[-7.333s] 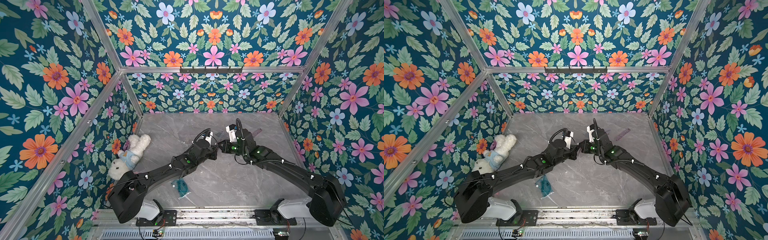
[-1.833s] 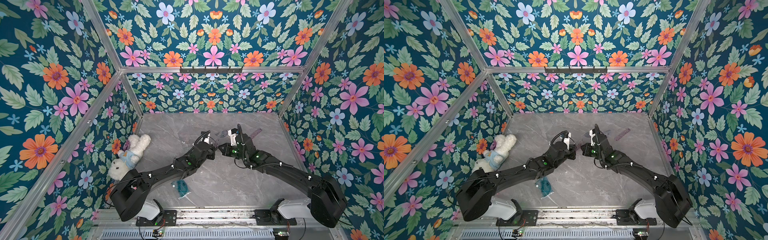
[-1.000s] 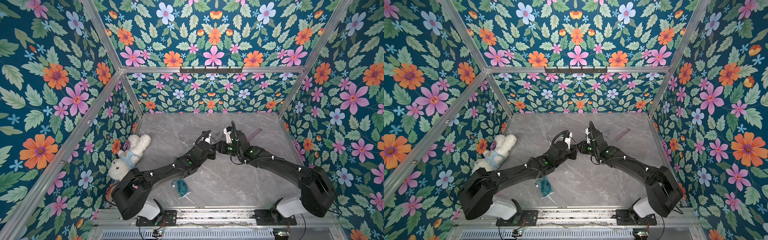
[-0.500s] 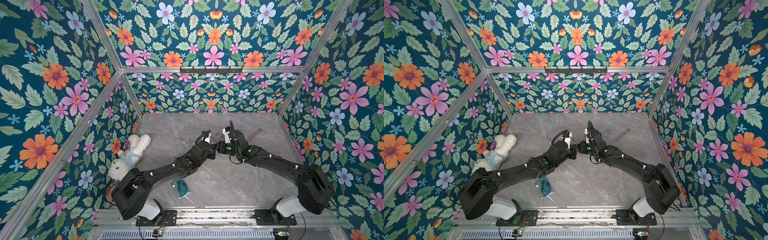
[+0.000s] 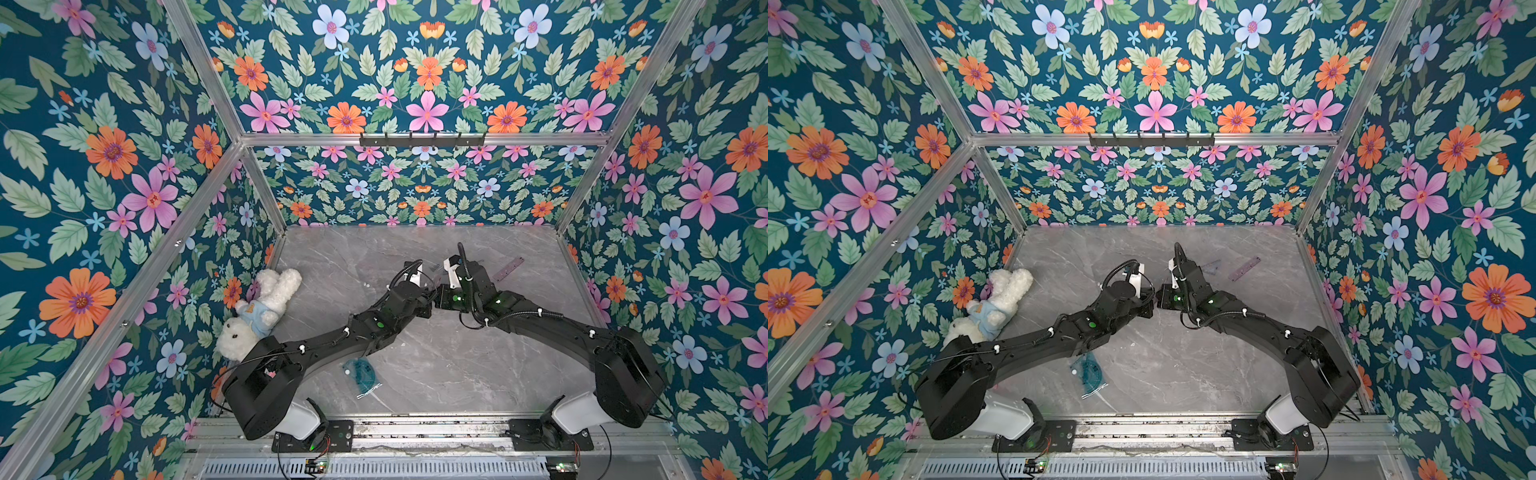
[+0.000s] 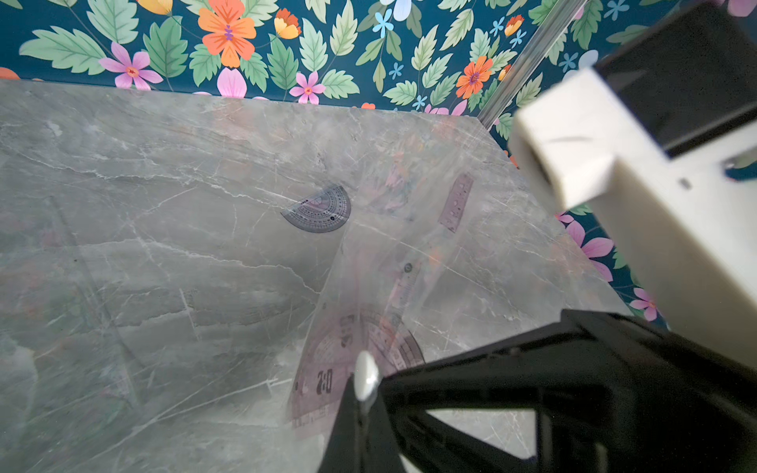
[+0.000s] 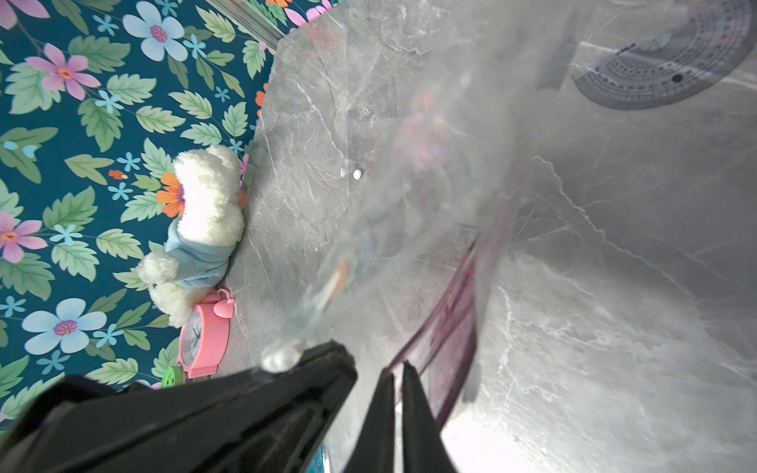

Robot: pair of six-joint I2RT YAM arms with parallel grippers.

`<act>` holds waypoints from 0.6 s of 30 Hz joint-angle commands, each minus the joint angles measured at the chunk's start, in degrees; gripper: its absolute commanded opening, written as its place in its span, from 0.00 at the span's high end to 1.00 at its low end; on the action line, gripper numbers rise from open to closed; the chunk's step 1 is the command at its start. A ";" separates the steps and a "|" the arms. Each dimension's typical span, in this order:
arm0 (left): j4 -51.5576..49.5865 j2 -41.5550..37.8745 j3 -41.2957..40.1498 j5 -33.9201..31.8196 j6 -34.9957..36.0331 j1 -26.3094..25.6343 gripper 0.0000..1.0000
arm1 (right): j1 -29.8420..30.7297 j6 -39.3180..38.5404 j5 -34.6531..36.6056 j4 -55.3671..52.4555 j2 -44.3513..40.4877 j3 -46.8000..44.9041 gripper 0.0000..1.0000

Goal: Open the ruler set and take out the ruler
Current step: Take out the ruler from the ruler set bag.

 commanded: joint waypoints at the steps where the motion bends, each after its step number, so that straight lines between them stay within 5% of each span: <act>1: 1.85 0.08 0.40 -0.66 0.58 0.01 1.00 | 0.21 -0.94 1.38 -0.62 -0.34 0.23 0.94; 18: 1.98 0.83 0.56 -0.71 0.66 -0.05 1.00 | 0.32 -2.31 3.38 -1.81 -3.48 0.16 0.97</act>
